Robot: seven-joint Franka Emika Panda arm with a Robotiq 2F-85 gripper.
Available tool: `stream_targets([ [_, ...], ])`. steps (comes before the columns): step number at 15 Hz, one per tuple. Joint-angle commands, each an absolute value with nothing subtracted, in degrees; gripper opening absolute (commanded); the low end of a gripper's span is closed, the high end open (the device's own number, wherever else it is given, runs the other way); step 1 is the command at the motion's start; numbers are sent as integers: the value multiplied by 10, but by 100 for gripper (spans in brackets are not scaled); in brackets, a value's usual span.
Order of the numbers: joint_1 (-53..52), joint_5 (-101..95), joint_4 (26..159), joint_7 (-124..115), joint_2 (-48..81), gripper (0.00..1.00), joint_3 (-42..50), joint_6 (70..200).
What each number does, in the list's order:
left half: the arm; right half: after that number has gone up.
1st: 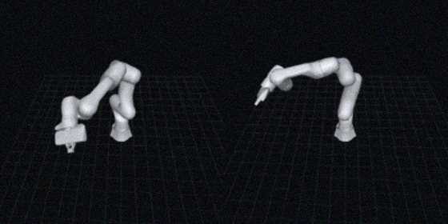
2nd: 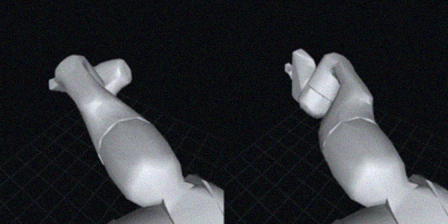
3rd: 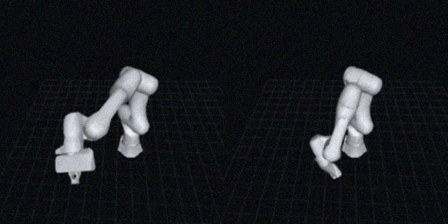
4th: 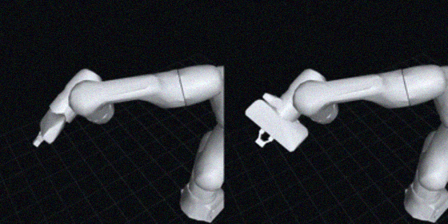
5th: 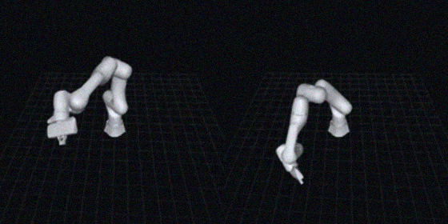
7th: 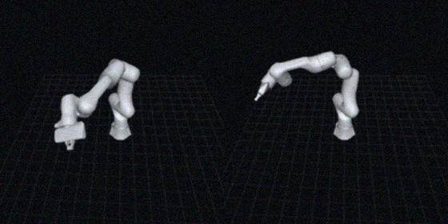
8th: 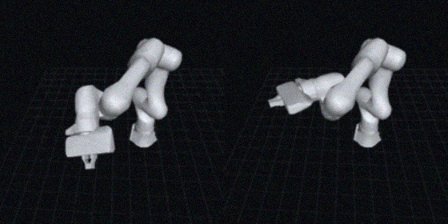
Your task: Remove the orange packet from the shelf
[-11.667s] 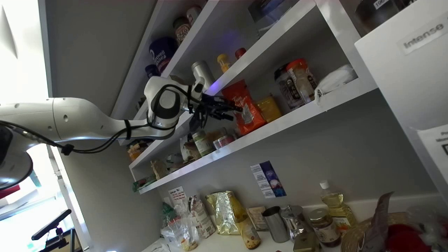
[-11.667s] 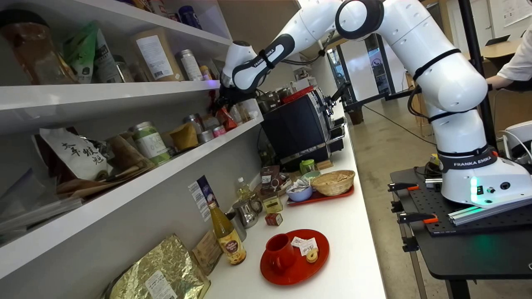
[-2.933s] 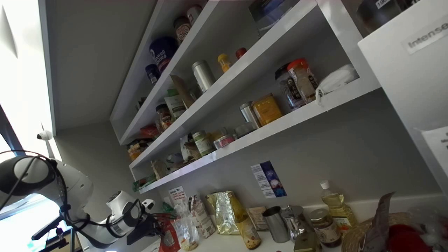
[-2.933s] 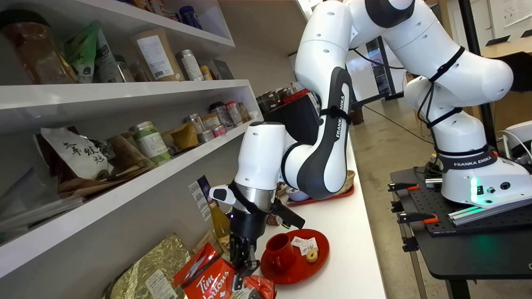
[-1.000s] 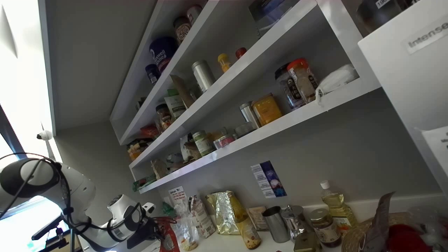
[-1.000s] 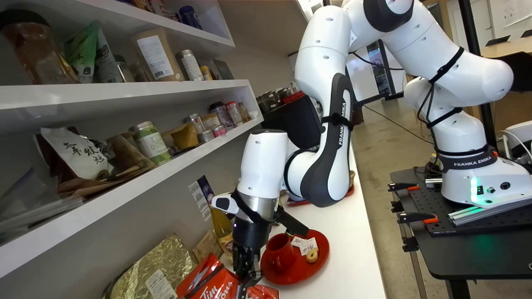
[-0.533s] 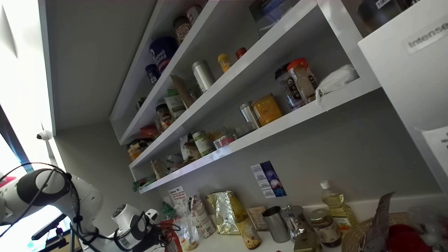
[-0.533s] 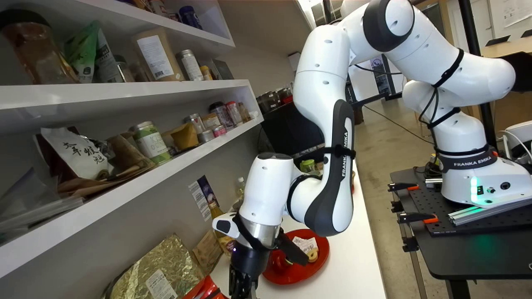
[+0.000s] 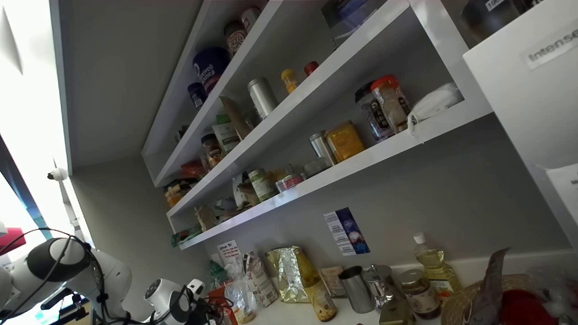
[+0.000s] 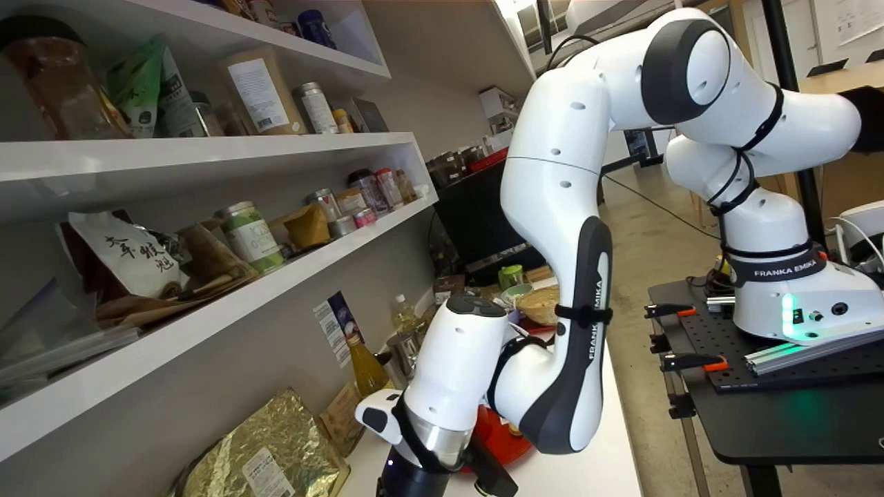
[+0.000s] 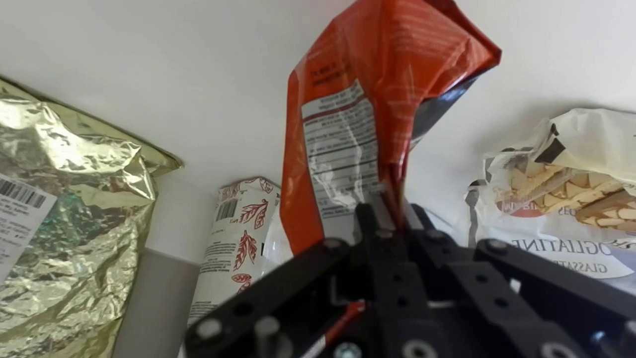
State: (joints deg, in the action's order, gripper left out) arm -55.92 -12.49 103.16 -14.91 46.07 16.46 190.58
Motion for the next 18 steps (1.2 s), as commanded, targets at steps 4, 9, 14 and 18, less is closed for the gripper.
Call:
stream_targets([
  [4, -589, 6, 988, -100, 510, 1, 181, 1908],
  [9, -593, 42, 976, -84, 526, 31, 180, 1901],
  [14, -595, 49, 969, -80, 526, 66, 177, 1891],
  [18, -596, 37, 989, -78, 483, 95, 170, 1827],
])
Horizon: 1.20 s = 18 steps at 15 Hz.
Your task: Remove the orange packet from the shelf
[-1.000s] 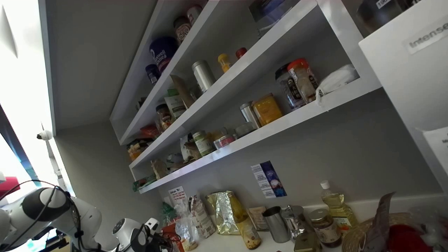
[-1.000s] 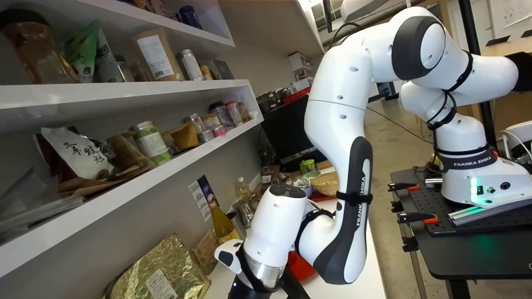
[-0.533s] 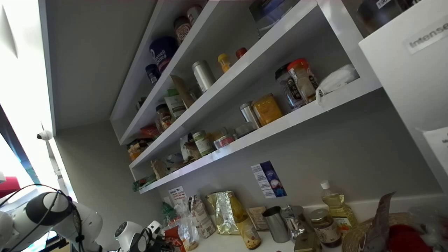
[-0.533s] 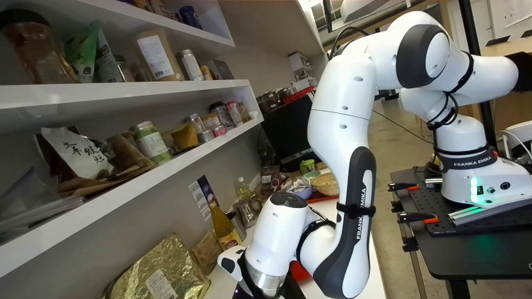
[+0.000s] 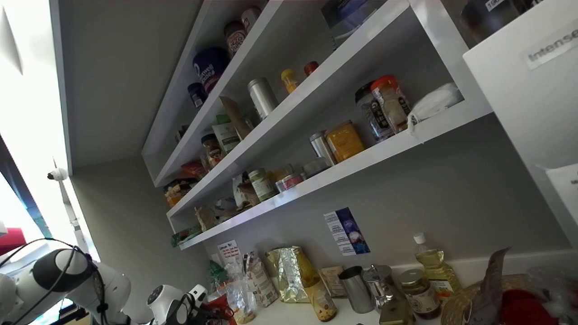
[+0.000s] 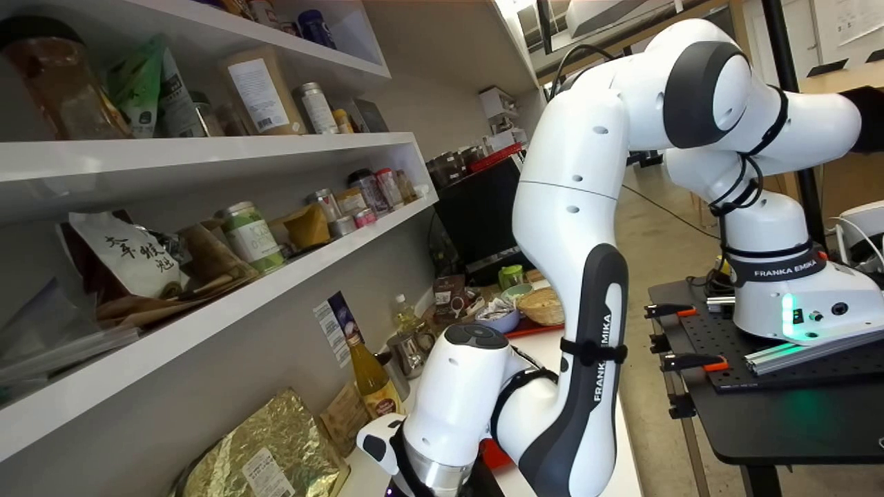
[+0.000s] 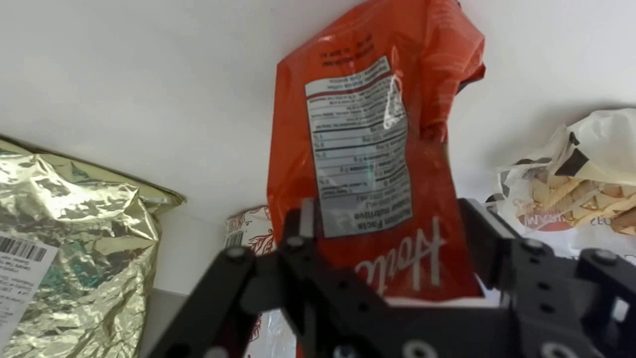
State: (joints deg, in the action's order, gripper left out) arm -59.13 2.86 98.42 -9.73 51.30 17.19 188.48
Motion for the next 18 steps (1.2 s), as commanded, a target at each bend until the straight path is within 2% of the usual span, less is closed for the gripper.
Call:
stream_targets([
  [1, -592, 28, 996, -78, 467, 99, 163, 1799],
  [5, -564, -7, 1024, -81, 389, 100, 122, 1692],
  [12, -447, -23, 1088, -56, 242, 100, -24, 1529],
  [18, -401, -89, 1190, -118, 130, 100, -47, 1513],
])
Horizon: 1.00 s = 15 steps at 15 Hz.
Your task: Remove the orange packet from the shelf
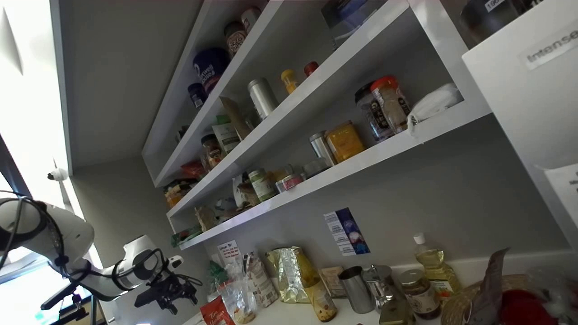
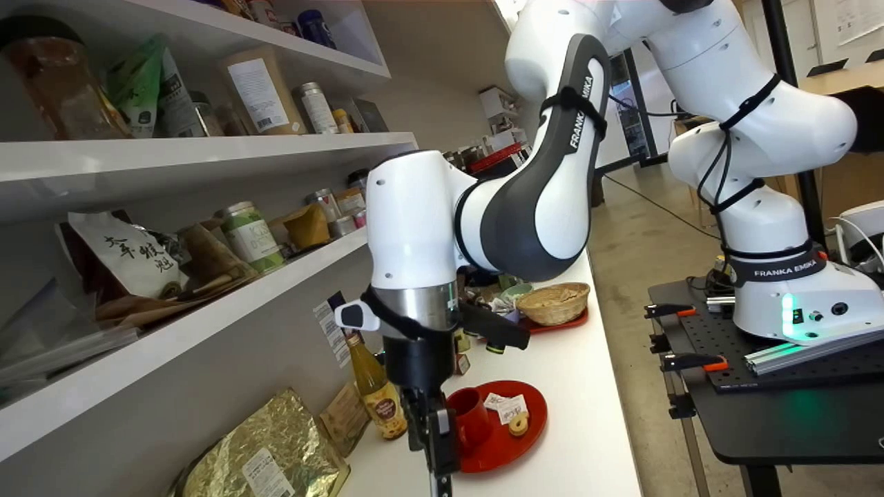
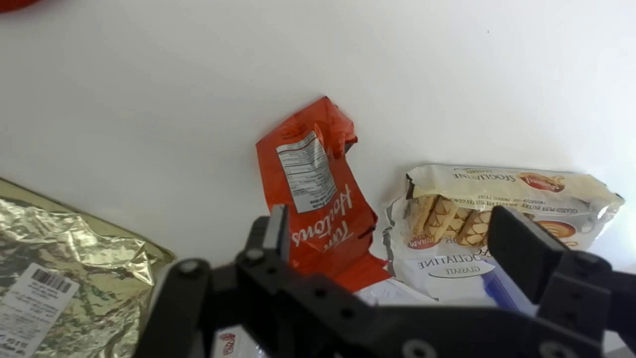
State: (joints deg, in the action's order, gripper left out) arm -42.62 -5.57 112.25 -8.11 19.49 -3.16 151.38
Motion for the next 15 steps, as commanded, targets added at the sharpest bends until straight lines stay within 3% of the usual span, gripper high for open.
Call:
stream_targets([
  [1, -395, -104, 1206, -133, 114, 100, -47, 1520],
  [8, -325, -260, 1273, -298, 13, 100, -57, 1531],
  [15, -288, -244, 1264, -278, 20, 100, -95, 1519],
])
